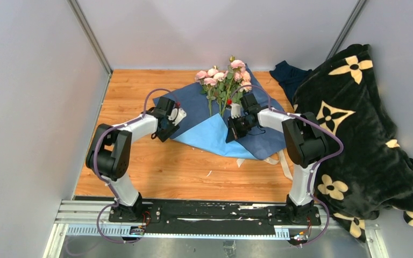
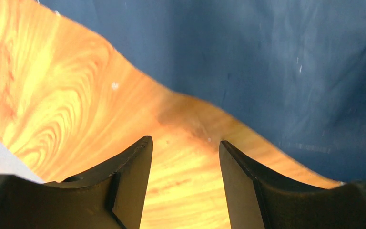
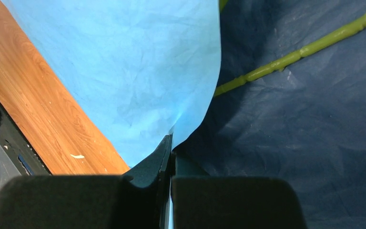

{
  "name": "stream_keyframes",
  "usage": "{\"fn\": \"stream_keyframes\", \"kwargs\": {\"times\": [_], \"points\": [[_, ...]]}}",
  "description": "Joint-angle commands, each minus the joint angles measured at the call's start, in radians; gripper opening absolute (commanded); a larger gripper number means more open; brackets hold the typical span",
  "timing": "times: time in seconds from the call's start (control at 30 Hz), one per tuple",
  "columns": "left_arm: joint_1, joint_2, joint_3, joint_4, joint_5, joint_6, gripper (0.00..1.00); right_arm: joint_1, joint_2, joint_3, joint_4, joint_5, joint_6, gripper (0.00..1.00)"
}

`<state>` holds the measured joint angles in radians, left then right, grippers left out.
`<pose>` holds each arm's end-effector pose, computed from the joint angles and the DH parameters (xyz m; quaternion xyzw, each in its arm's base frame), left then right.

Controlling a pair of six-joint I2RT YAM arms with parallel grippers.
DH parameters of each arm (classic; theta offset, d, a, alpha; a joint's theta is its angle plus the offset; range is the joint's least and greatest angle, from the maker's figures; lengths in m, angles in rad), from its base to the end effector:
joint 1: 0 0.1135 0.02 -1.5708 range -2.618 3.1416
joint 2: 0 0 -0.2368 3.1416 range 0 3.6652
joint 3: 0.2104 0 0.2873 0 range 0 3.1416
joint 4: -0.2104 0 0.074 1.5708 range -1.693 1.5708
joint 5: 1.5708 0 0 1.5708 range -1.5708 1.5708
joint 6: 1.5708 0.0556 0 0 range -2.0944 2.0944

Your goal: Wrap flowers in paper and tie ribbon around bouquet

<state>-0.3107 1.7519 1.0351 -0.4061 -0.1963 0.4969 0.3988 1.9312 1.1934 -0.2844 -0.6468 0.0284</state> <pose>0.3552 -0.1027 0.0912 0.3613 0.9008 0.1157 0.2112 0.3680 0.1914 0.0895 -0.2527 0.8813 0.3534 0.1861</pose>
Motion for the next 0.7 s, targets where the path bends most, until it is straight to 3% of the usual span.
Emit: {"fn": "stream_keyframes", "kwargs": {"times": [0.0,0.17,0.3,0.4,0.53,0.67], "points": [[0.002,-0.012,-0.156,-0.121,0.03,0.01,0.6,-0.005,0.033,0.051,-0.038,-0.024,-0.024,0.0],[0.024,-0.172,-0.156,-0.161,0.237,0.106,0.63,-0.005,0.048,0.092,-0.068,-0.012,-0.068,0.0],[0.099,-0.27,-0.054,-0.269,0.628,0.341,0.72,-0.006,0.054,0.09,-0.081,-0.016,-0.076,0.0],[0.103,-0.255,-0.048,-0.22,0.79,0.441,0.84,-0.006,0.057,0.084,-0.081,-0.016,-0.073,0.0],[0.047,-0.113,0.005,-0.21,0.773,0.465,0.98,-0.007,0.053,0.078,-0.08,-0.009,-0.074,0.0],[0.029,-0.009,0.073,-0.171,0.719,0.368,0.97,-0.008,0.057,0.078,-0.081,-0.008,-0.076,0.0]]}}
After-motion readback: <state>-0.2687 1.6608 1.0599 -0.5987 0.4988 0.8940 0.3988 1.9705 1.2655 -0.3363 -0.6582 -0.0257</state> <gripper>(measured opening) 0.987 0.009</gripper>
